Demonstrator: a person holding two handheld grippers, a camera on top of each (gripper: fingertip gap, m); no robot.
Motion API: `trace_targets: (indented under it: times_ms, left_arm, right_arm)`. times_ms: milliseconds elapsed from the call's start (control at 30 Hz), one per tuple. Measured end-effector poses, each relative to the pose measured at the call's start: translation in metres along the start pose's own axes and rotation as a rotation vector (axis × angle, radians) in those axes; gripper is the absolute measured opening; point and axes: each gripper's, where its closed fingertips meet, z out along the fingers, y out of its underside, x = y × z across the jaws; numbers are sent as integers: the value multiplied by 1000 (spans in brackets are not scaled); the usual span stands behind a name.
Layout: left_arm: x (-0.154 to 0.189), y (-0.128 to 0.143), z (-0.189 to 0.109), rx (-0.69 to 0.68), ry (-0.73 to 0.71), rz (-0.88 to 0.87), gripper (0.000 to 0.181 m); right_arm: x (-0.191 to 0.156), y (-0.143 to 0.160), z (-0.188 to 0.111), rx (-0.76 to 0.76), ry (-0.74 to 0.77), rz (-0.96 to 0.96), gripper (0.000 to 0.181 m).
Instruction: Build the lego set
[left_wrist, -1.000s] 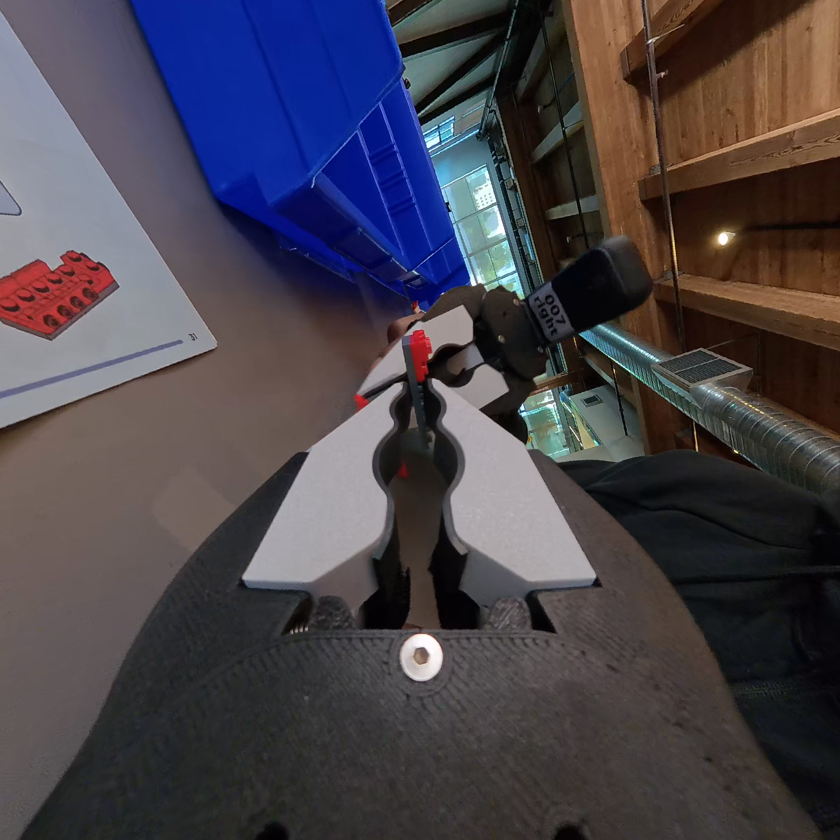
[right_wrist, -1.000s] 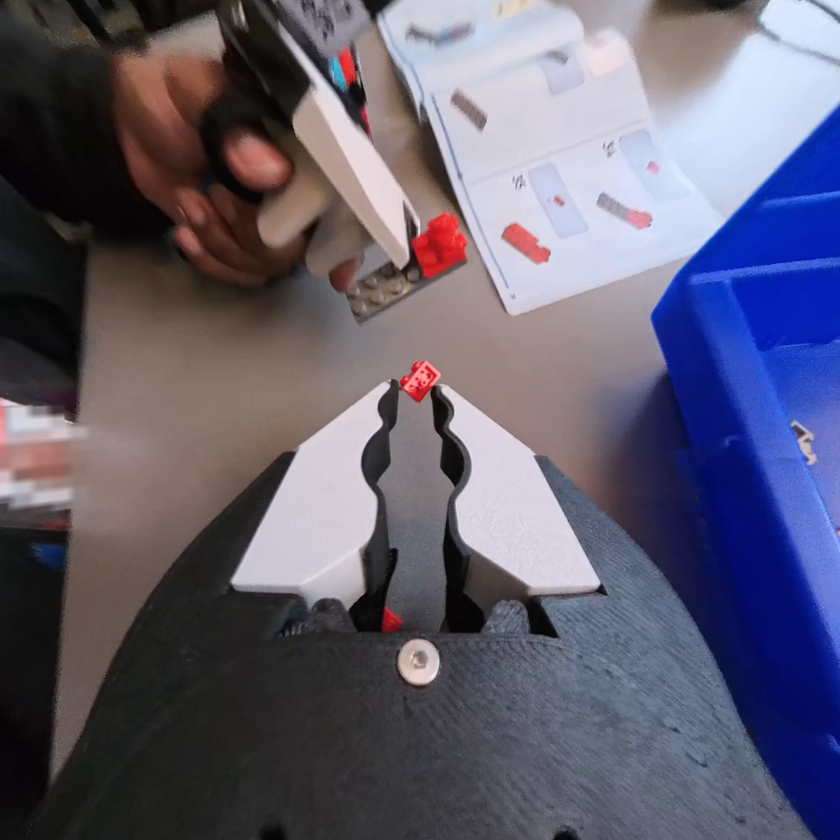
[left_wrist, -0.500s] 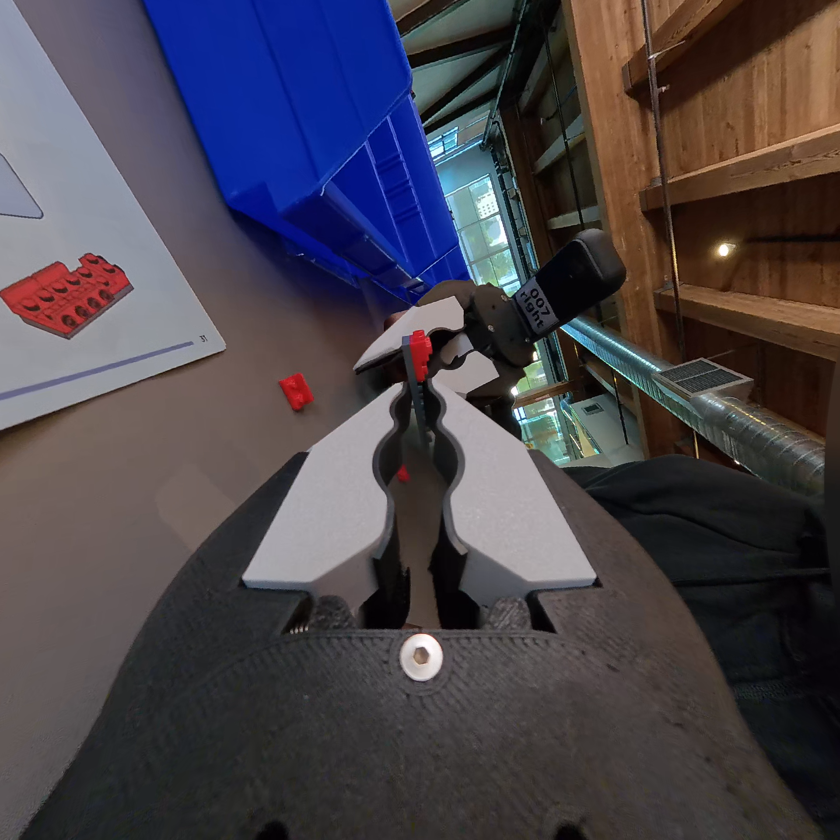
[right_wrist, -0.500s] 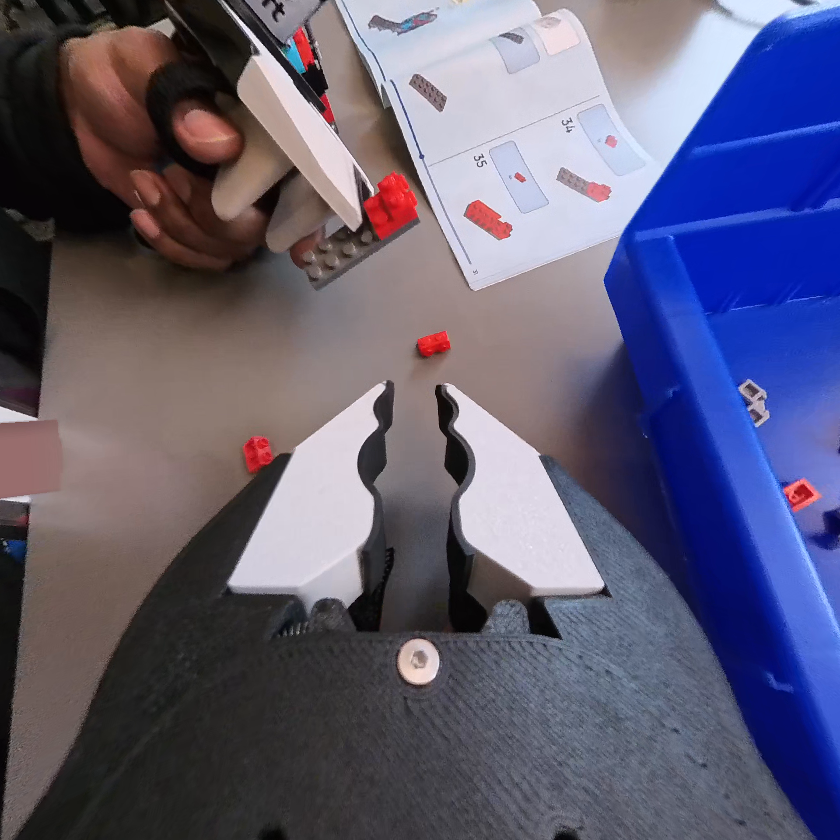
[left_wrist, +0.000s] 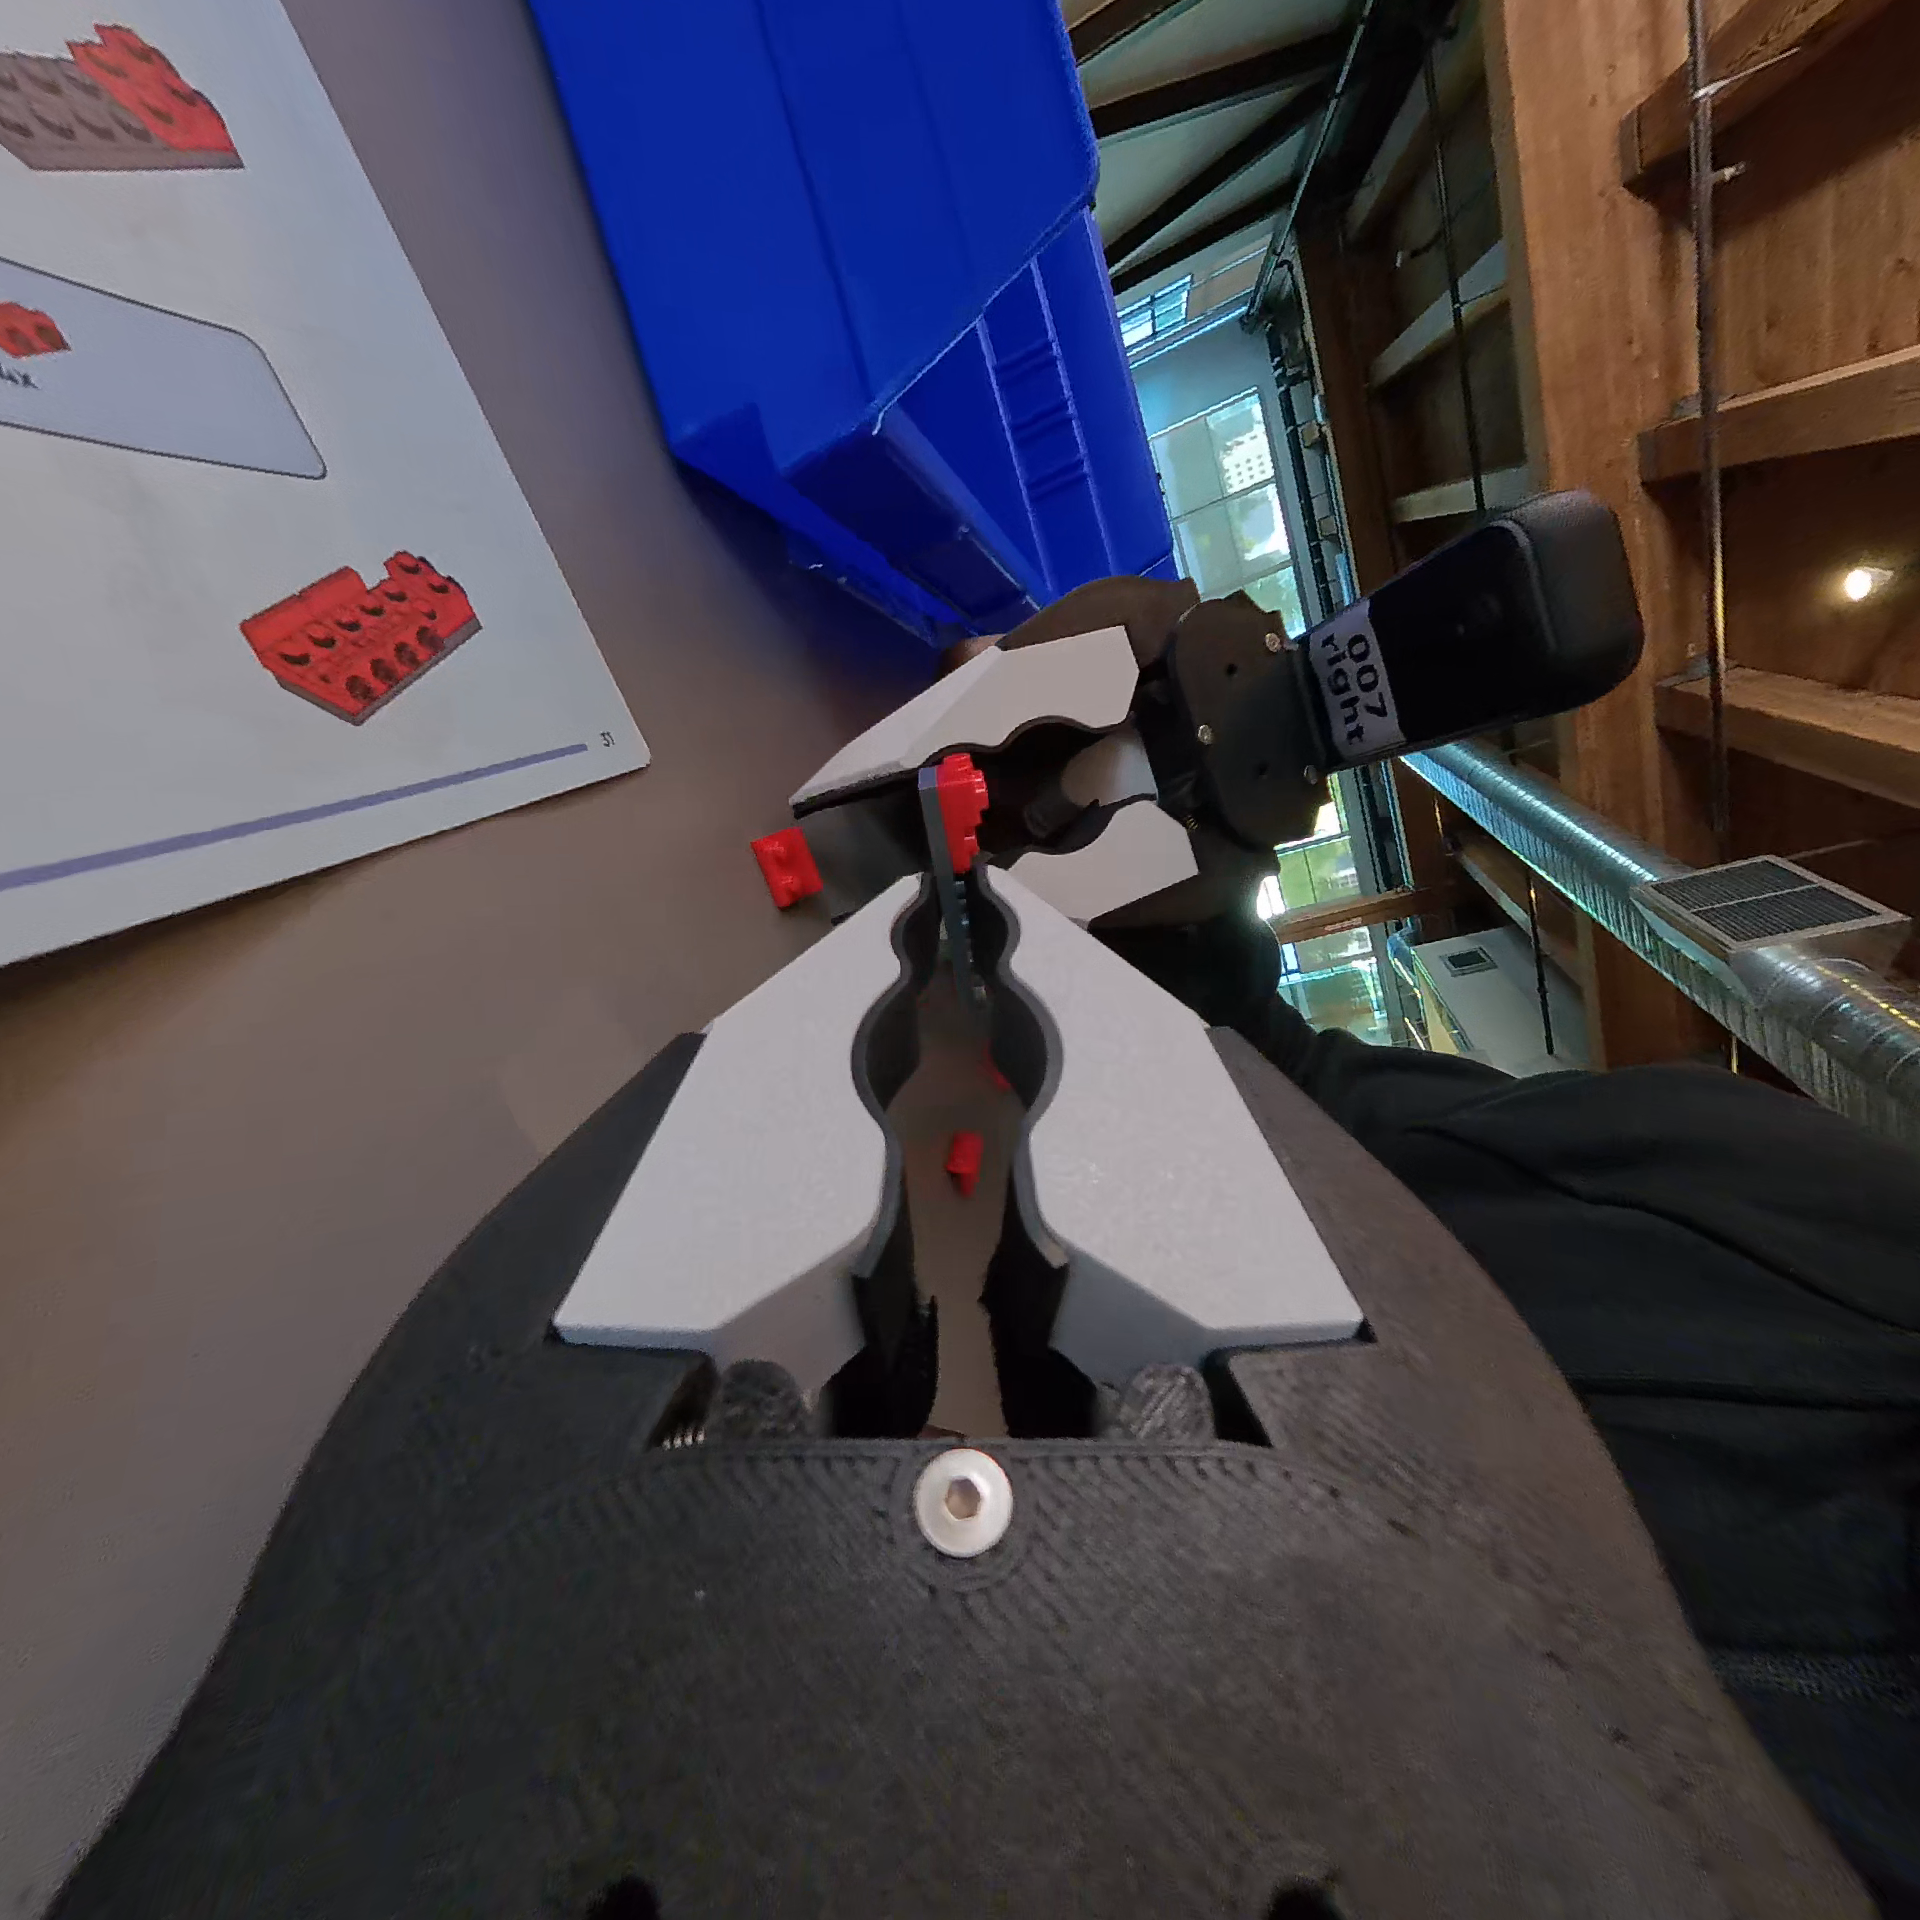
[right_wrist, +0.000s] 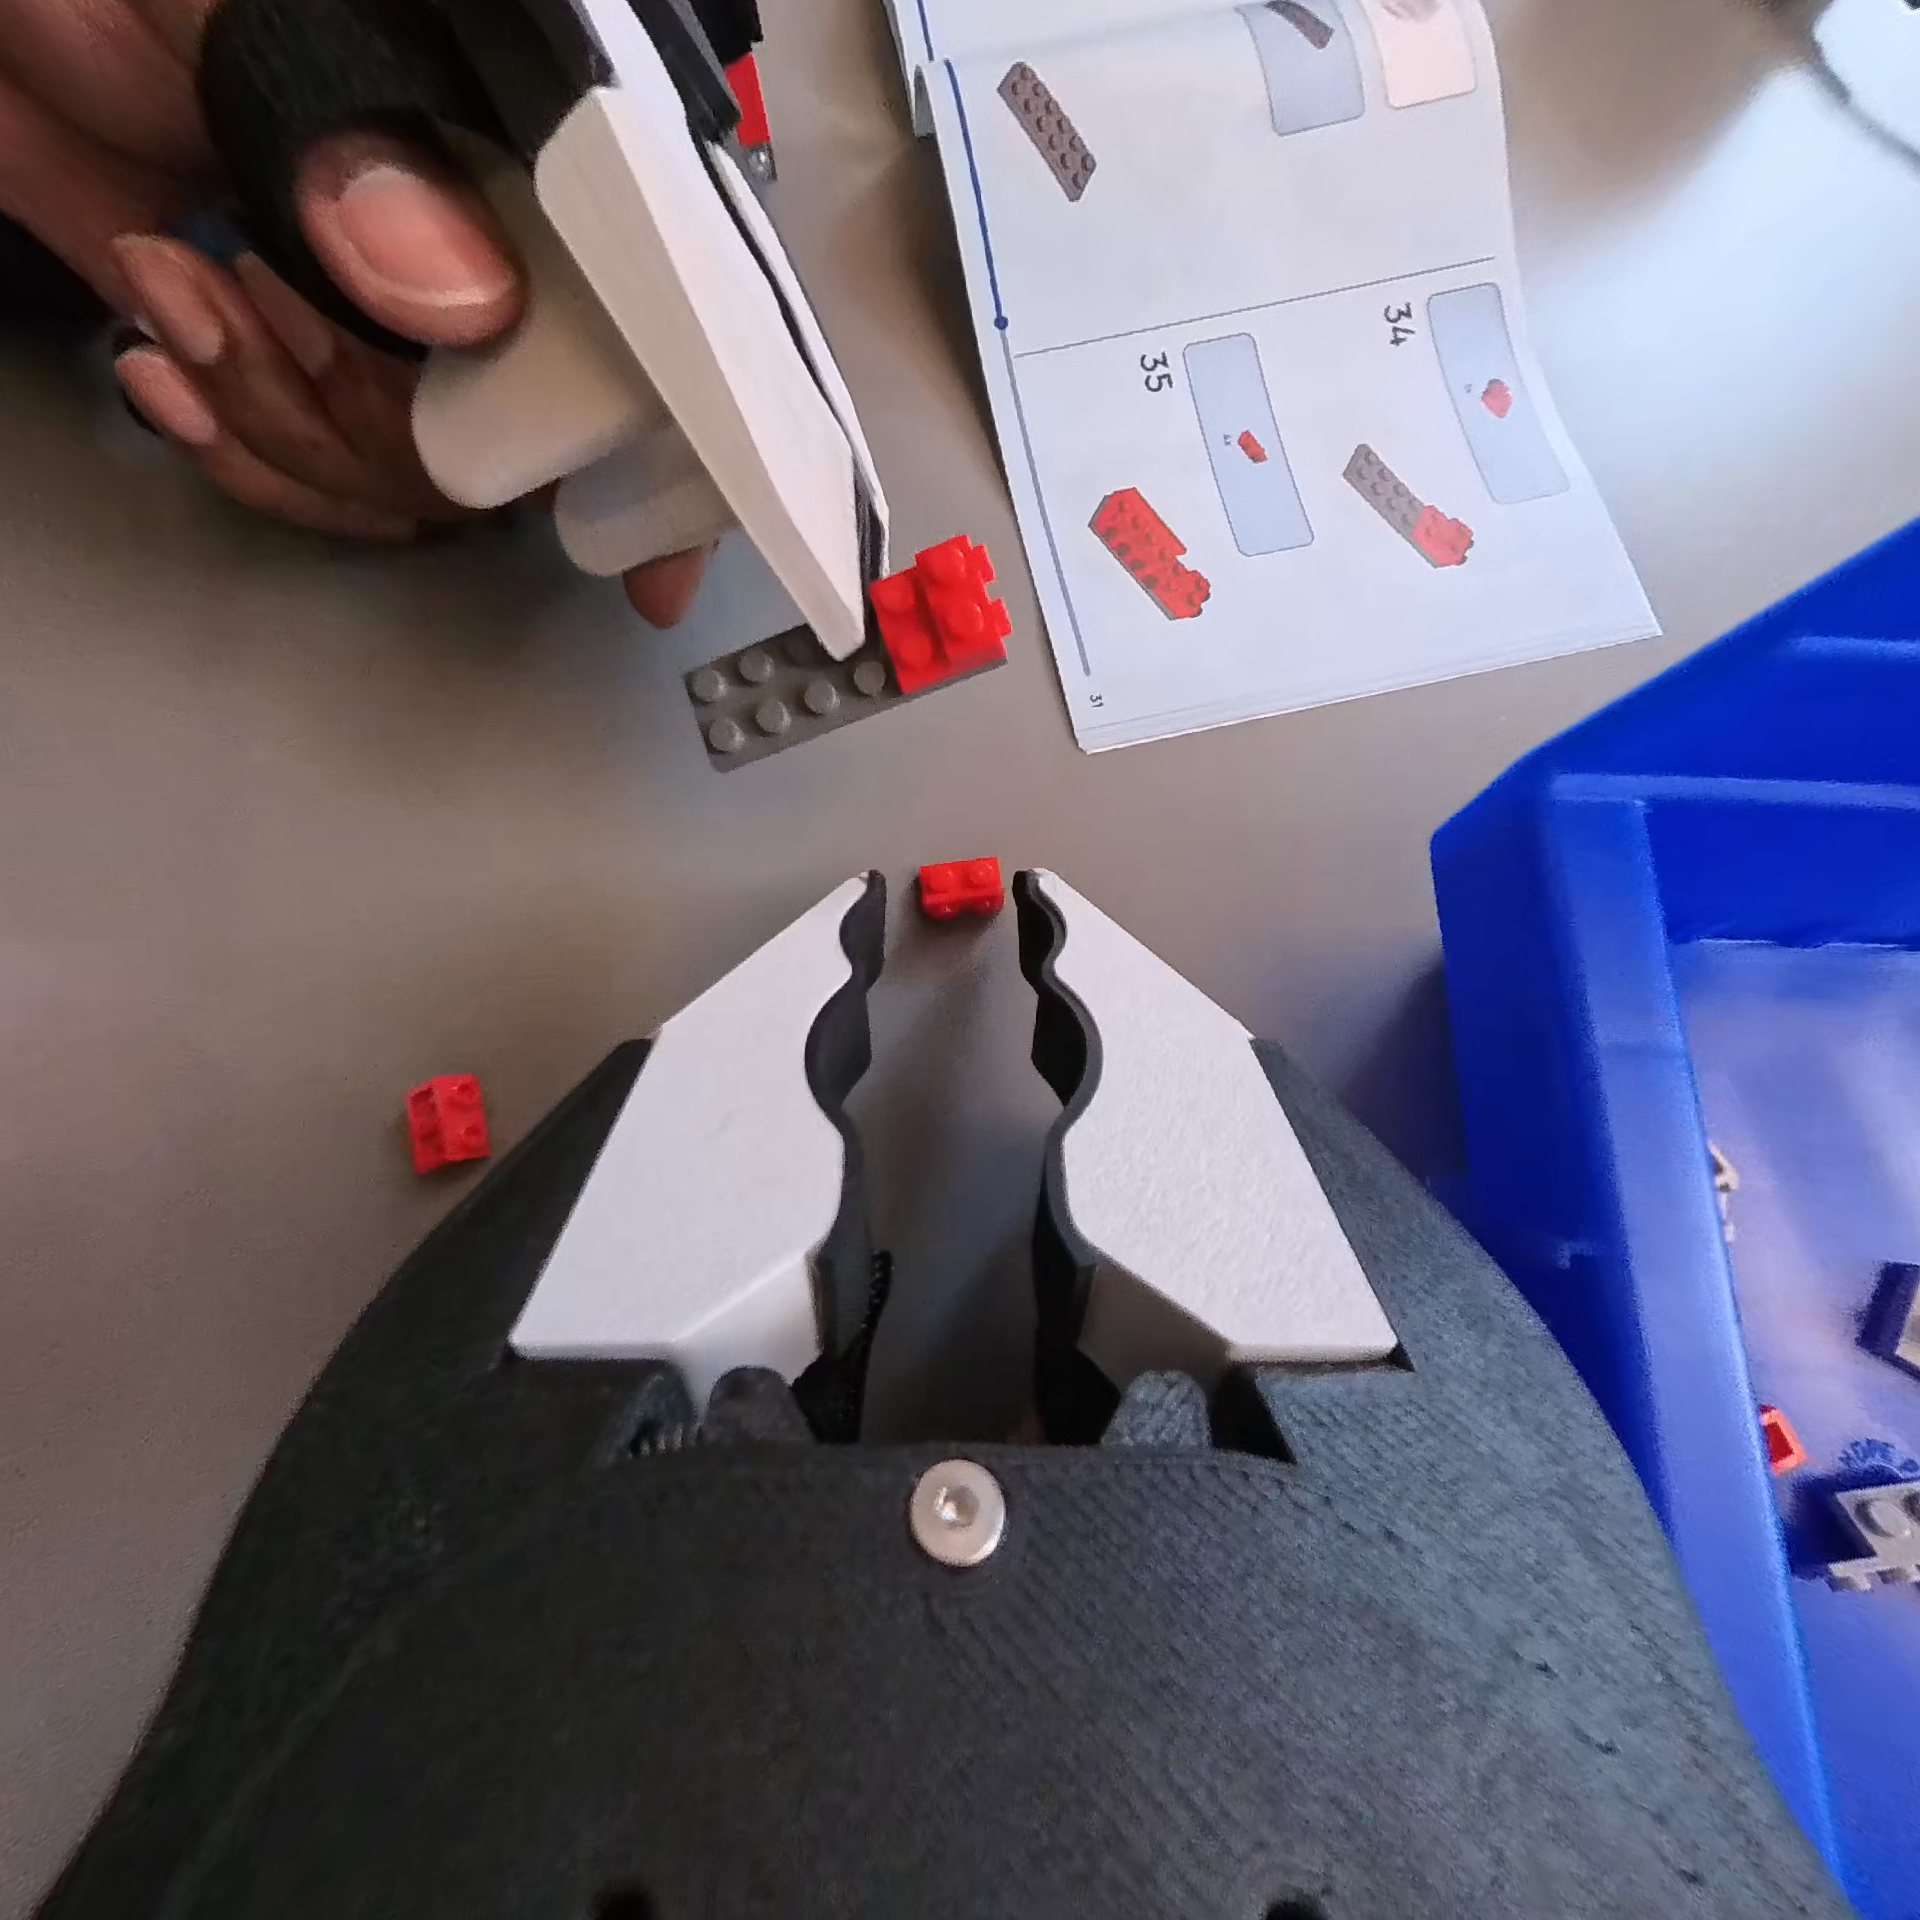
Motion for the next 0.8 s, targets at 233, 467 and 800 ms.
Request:
trace_targets:
  times_ms: [233,467,800]
  left_arm:
    - [1,0,0,-2,32,-47,4]
    - [7,-4,0,20,113,-147,5]
    - [18,-4,1,34,136,-100,5]
  right_arm:
    - [0,2,3,-20,15,-21,17]
    - [-5,-27,-22,171,-25,-49,16]
    - [-24,-55,-48,299,-27,-178,16]
